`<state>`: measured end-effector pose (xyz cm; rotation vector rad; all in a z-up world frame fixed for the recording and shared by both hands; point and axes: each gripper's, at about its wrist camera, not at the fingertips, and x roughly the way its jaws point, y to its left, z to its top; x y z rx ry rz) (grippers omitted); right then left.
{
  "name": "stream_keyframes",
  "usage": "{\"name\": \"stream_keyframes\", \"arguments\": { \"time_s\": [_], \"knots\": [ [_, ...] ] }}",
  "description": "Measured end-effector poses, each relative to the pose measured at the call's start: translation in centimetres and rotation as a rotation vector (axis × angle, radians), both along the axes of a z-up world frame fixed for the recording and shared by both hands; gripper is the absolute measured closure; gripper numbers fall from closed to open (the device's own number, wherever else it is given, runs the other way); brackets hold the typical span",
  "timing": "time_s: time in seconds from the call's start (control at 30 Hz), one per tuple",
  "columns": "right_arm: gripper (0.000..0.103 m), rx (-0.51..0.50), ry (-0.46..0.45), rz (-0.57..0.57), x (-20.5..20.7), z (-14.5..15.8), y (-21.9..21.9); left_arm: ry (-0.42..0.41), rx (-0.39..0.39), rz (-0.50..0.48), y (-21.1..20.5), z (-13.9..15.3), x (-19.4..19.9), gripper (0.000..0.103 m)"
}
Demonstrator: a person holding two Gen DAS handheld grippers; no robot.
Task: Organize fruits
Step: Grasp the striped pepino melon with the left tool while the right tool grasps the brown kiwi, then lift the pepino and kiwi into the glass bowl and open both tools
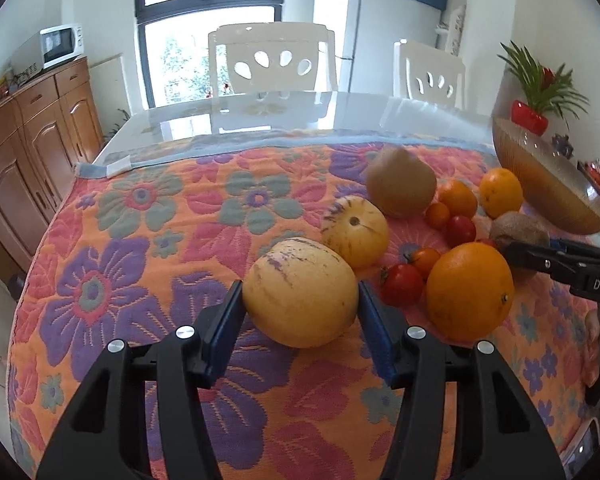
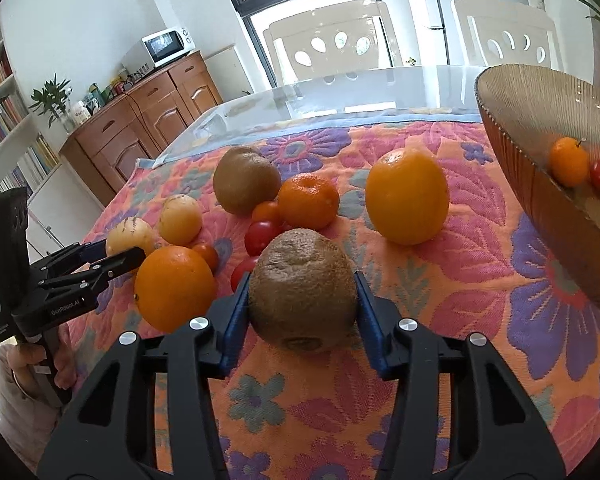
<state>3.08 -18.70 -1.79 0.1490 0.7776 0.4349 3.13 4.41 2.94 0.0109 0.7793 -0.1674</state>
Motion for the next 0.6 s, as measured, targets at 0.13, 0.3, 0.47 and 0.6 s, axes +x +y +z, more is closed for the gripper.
{"name": "stream_keyframes", "arguments": {
  "time_s": [0.13, 0.3, 0.47, 0.6],
  "knots": [
    [0.053, 0.024, -0.022, -0.002, -0.27, 0.32, -0.50, -0.016, -0.001, 0.010, 0.13, 0.19, -0.07, 0.048],
    [0.053, 0.034, -0.040, 0.008, -0.45, 0.59, -0.45, -0.020, 0.013, 0.017, -0.01, 0.20, -0.10, 0.048],
    [0.053, 0.035, -0.043, 0.008, -0.35, 0.64, -0.41, -0.003, 0.020, 0.036, 0.27, -0.01, 0.21, 0.048],
    [0.053, 0.041, -0.060, -0.001, -0.50, 0.85, -0.46, -0.028, 0.015, 0.041, 0.39, 0.30, -0.12, 0.048]
  ]
}}
